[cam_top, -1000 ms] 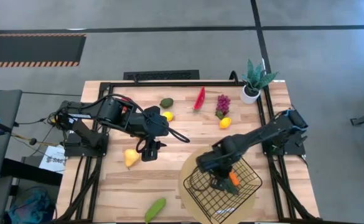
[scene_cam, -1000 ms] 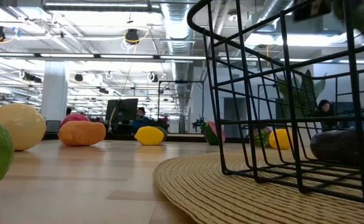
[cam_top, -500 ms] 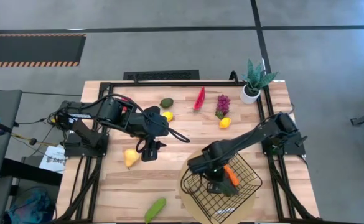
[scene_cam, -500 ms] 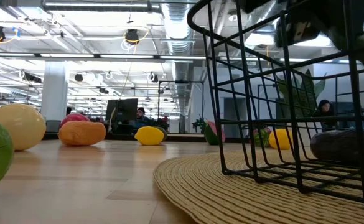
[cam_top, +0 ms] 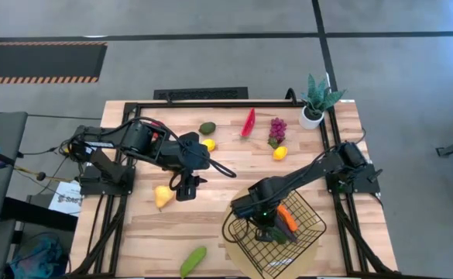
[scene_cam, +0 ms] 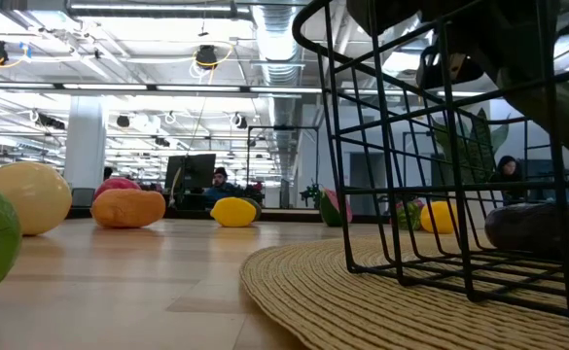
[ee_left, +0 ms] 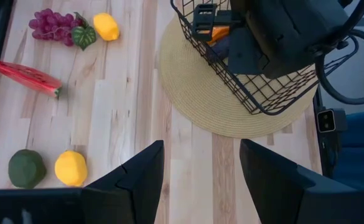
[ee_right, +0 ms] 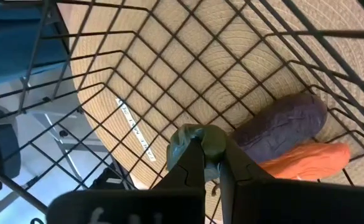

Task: Build produce basket
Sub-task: Put the green chili pepper into the mesh basket

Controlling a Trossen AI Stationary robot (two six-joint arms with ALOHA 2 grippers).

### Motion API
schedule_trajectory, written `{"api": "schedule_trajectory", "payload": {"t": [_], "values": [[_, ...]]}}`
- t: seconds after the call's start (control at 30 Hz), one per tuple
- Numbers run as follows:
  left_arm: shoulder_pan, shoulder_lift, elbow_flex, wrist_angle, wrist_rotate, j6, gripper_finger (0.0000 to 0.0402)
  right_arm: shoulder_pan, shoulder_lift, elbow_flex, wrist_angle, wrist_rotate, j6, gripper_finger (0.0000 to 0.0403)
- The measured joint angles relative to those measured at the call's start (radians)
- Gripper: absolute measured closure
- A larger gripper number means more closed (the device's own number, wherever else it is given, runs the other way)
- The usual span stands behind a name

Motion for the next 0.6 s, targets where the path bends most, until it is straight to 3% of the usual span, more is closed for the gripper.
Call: {"api": "schedule_trajectory", "payload": {"t": [0.6], "values": [[0.000,0.000,0.000,-0.001,0.000,0.000,0.0207,0.026,0.000,-0.053,0.026,-0.003,0.063,0.0388]]}}
